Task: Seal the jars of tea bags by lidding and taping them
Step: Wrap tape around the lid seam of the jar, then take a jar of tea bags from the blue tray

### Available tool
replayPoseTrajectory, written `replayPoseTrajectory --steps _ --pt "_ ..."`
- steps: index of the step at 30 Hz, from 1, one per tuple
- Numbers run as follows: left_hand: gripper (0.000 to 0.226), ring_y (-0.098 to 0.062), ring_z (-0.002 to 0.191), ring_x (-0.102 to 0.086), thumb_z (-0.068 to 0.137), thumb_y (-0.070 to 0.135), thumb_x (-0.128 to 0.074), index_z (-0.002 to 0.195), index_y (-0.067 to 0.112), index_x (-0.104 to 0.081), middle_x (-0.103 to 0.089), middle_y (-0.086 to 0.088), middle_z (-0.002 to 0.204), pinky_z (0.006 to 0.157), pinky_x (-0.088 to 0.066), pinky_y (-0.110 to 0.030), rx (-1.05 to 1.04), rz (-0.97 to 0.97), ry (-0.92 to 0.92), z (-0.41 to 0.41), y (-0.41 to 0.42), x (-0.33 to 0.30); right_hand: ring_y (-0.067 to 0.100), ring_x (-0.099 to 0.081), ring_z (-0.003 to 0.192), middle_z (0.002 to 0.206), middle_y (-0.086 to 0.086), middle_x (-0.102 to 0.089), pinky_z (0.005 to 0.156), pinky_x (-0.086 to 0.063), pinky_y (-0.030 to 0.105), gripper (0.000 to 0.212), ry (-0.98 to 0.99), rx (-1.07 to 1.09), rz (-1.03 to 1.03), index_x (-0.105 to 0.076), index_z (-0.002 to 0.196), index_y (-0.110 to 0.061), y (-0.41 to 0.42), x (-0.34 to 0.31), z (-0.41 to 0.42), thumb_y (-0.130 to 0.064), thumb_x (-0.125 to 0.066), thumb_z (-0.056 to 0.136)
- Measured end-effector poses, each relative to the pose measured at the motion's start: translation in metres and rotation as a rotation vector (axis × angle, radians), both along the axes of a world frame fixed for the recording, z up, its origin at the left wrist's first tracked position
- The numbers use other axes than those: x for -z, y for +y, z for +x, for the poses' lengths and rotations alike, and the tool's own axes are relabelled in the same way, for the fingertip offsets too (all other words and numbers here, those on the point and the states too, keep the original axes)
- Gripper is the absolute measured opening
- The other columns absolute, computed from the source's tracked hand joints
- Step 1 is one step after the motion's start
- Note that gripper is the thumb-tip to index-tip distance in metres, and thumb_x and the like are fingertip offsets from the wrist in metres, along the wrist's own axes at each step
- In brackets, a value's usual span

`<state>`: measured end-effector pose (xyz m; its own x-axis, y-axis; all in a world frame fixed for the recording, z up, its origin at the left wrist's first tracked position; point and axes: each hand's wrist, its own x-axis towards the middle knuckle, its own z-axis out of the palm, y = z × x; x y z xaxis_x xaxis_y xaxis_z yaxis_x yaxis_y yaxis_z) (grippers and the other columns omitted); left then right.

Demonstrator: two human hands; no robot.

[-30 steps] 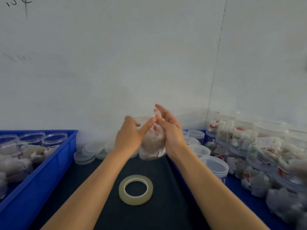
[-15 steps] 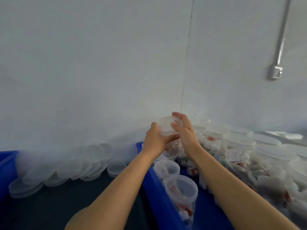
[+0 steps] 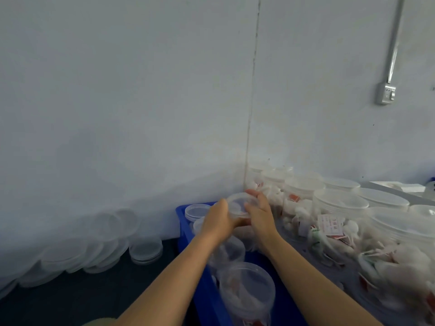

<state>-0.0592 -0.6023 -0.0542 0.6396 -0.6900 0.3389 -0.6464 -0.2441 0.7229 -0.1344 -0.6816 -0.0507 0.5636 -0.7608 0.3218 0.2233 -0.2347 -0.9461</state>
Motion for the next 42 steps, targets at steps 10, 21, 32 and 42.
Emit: replayPoseTrajectory --steps 10,21,32,42 --pt "0.078 -0.031 0.127 -0.038 0.073 0.072 -0.065 0.122 0.011 -0.057 -0.051 -0.014 0.135 0.107 -0.033 -0.040 -0.173 0.476 -0.336 0.004 -0.013 0.013 0.015 -0.056 0.087 0.117 0.008 -0.049 0.064 -0.049 0.026 0.045 0.179 0.002 0.213 -0.039 0.138 -0.010 -0.015 0.037 -0.005 0.004 -0.045 0.096" --pt "0.039 -0.032 0.126 -0.041 0.093 0.036 -0.058 0.127 0.016 -0.057 -0.048 -0.014 0.135 0.107 -0.035 -0.044 -0.171 0.345 -0.362 -0.006 -0.008 0.015 0.041 -0.054 0.114 0.127 0.029 -0.054 0.093 -0.048 0.049 0.055 0.609 0.022 0.178 -0.042 0.139 0.004 -0.016 0.036 0.004 -0.038 -0.033 0.104" --pt "0.044 -0.039 0.139 -0.028 0.104 0.033 -0.038 0.136 0.005 -0.049 -0.036 -0.020 0.149 0.116 -0.020 -0.054 -0.086 0.441 -0.434 -0.008 0.003 0.015 0.041 -0.043 0.127 0.139 0.030 -0.043 0.111 -0.031 0.050 0.047 0.598 0.047 0.212 -0.042 0.137 0.006 -0.017 0.037 0.013 -0.027 -0.031 0.106" --pt "0.041 -0.038 0.118 -0.047 0.100 0.034 -0.041 0.117 0.002 -0.060 -0.055 -0.021 0.126 0.099 -0.036 -0.051 -0.030 0.404 -0.304 -0.010 0.056 0.000 0.043 -0.047 0.125 0.132 0.031 -0.051 0.104 -0.038 0.044 0.041 0.860 0.104 -0.075 -0.052 0.127 0.012 0.016 0.014 0.011 -0.018 -0.051 0.099"
